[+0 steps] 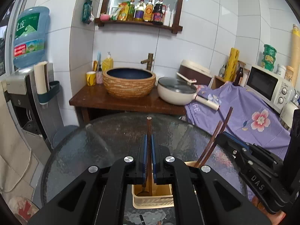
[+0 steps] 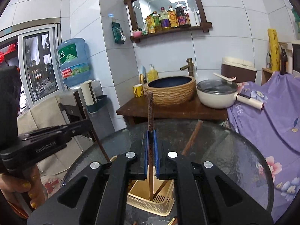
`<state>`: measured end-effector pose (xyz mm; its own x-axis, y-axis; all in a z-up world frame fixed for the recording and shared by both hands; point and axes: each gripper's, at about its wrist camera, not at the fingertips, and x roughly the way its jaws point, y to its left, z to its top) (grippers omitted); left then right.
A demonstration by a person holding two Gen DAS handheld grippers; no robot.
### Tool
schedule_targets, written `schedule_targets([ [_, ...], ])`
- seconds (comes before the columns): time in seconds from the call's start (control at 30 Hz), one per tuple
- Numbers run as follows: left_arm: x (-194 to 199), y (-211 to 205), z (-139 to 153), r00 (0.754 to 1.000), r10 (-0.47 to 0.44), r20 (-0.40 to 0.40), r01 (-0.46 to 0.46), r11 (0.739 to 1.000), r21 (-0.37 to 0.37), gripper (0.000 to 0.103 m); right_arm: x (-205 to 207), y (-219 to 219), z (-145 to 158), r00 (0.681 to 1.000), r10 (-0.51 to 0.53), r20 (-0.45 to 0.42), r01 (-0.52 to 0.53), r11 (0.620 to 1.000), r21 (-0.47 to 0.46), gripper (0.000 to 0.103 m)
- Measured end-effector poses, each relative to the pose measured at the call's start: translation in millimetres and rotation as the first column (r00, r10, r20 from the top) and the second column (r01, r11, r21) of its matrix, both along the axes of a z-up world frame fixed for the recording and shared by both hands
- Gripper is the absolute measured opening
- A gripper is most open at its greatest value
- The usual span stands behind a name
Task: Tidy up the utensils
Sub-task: 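Open both tools to release the chopsticks inside the holder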
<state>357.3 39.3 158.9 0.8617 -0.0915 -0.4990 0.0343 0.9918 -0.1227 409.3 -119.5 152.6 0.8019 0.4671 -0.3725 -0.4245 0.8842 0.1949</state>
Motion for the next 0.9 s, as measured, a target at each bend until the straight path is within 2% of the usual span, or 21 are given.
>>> schedule_targets([
  [0.2, 6, 1, -23, 0.999, -0.004, -0.045, 0.004, 1.000, 0.004, 0.005, 4, 1, -19, 0.999, -0.008, -0.031, 0.008, 1.000, -0.008, 0.006],
  [0.4, 3, 3, -22, 0.999, 0.009, -0.033, -0.009, 1.000, 0.024, 0.006, 4, 1, -26, 0.999, -0.022, -0.027, 0.022, 1.000, -0.023, 0.006],
  [0.47, 1, 3, -21, 1.000, 0.003, -0.026, -0.003, 1.000, 0.025, 0.016, 2, 0, -26, 1.000, -0.023, -0.019, 0.023, 0.999, -0.029, 0.006],
  [0.53, -6, 5, -19, 1.000, 0.007, -0.005, -0.007, 1.000, 0.030, 0.048, -1, 0, -25, 1.000, -0.026, 0.001, 0.026, 0.999, -0.042, 0.008],
  [0.6, -17, 6, -16, 1.000, 0.008, 0.029, -0.009, 0.999, 0.032, 0.067, -7, -1, -25, 0.999, -0.022, 0.022, 0.024, 0.998, -0.055, 0.020],
  [0.63, -20, 6, -15, 0.999, 0.007, 0.041, -0.009, 0.999, 0.033, 0.073, -10, -1, -25, 0.999, -0.018, 0.027, 0.019, 0.998, -0.053, 0.036],
  [0.67, -25, 6, -15, 0.999, 0.006, 0.053, -0.008, 0.999, 0.037, 0.074, -14, -3, -25, 0.999, -0.020, 0.038, 0.022, 0.999, -0.049, 0.048],
  [0.8, -49, 9, -22, 0.997, 0.006, 0.082, -0.011, 0.999, 0.049, 0.087, -34, -12, -22, 0.995, -0.028, 0.094, 0.031, 0.999, -0.033, 0.054],
  [0.83, -54, 10, -24, 0.996, 0.007, 0.086, -0.011, 0.999, 0.048, 0.089, -40, -15, -22, 0.995, -0.028, 0.098, 0.030, 0.999, -0.022, 0.060],
  [0.9, -64, 14, -32, 0.996, 0.009, 0.084, -0.012, 0.999, 0.040, 0.090, -48, -19, -22, 0.995, -0.032, 0.097, 0.034, 0.999, -0.015, 0.061],
])
